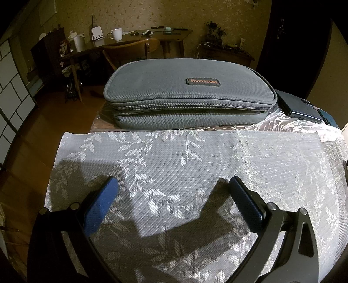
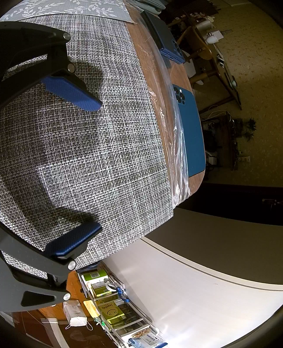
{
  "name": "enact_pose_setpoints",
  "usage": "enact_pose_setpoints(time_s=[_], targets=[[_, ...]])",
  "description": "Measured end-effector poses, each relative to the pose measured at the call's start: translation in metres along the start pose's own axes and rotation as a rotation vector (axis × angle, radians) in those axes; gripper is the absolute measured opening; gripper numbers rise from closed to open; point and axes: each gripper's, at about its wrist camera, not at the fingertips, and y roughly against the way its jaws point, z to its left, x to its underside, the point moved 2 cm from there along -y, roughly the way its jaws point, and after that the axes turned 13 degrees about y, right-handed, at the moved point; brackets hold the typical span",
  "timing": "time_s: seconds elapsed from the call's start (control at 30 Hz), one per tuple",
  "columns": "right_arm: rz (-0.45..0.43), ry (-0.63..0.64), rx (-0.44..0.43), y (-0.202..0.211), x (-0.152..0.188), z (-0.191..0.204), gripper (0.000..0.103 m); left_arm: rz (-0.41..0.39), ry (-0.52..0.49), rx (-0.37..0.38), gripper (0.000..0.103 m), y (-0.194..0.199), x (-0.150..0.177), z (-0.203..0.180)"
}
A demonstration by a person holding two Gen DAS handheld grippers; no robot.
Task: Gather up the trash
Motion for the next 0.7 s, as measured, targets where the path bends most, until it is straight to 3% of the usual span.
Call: enact_pose_setpoints(time_s=[0.7], targets=[[0.000,0.000,0.000,-0.0003,-0.0004,-0.0001,0.099,0.000,0.000,0.000,0.102,-0.0008,-0.0007,-0.0004]])
